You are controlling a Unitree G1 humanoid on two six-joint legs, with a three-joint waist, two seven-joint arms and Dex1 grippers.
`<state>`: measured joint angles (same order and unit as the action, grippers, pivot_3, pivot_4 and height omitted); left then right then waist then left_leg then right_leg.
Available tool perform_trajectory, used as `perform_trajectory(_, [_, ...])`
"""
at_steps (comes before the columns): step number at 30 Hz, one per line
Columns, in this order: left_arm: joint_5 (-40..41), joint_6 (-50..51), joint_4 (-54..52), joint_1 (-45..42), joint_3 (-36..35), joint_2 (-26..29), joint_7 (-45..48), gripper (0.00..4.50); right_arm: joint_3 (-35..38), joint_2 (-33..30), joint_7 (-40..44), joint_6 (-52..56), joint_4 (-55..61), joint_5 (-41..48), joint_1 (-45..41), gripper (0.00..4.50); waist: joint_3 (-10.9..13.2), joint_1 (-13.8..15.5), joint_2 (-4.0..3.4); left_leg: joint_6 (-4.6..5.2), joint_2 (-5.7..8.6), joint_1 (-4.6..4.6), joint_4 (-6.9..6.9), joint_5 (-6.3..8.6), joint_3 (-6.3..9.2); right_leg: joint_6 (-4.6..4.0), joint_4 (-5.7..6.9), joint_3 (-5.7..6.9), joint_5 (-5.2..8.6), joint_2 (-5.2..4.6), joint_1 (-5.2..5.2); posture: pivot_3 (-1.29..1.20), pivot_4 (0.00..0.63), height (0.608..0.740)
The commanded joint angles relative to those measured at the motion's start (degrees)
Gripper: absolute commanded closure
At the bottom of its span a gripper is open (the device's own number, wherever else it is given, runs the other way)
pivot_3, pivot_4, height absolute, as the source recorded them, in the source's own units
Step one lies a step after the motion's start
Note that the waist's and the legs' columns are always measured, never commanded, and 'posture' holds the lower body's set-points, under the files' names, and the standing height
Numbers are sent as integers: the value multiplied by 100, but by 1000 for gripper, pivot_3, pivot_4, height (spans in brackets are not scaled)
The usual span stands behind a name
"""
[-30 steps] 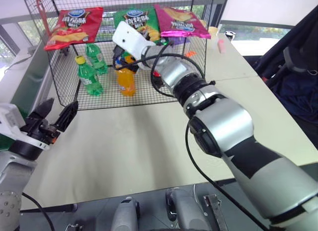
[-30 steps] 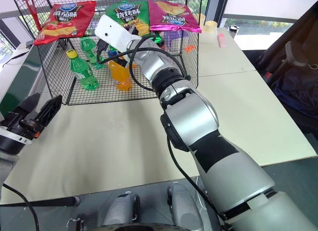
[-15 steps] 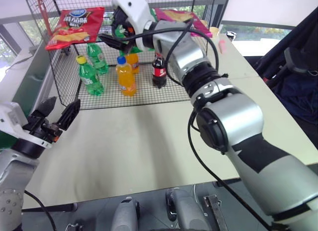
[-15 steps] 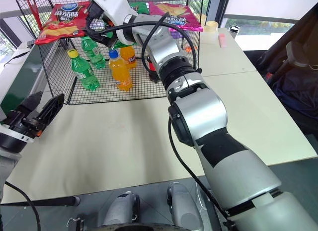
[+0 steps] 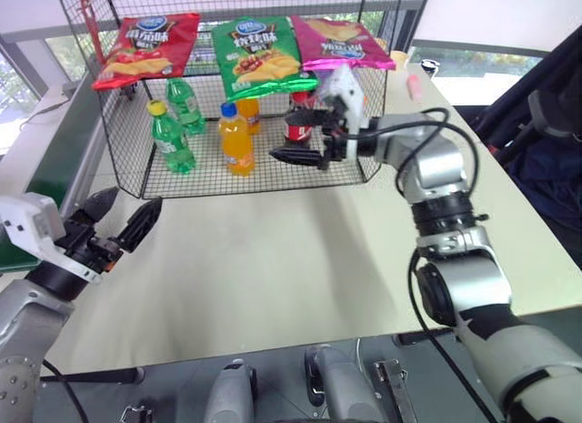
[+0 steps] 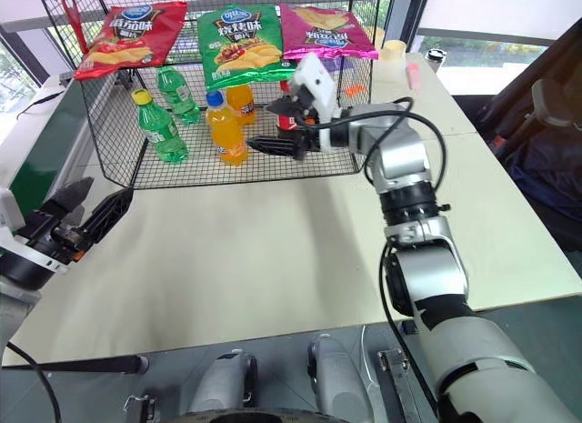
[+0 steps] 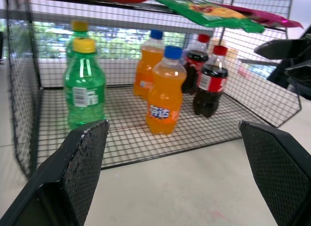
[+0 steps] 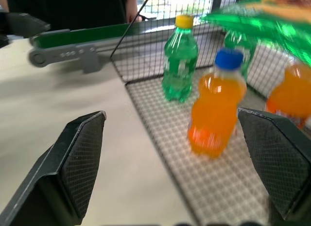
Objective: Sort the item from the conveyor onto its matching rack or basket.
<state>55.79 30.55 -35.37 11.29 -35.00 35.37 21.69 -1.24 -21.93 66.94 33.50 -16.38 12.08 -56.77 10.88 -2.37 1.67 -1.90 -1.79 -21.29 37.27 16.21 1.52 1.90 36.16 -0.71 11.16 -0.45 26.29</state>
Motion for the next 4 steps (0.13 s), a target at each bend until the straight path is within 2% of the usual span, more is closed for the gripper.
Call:
perform_trajectory(1, [122, 41, -136, 45, -133, 178, 146, 0, 163, -457, 174, 552, 866, 491, 455, 38, 0, 3, -1, 0, 0, -1, 0, 0, 0, -2, -1, 0, 1, 0, 0, 0, 150, 740])
perform_trajectory(4, [109, 114, -68, 12, -46, 276, 226, 0, 144, -729, 140, 725, 1101, 642, 768, 38, 0, -23, -1, 0, 0, 1, 3, 0, -8, -13, -1, -4, 9, 3, 2, 0, 150, 740])
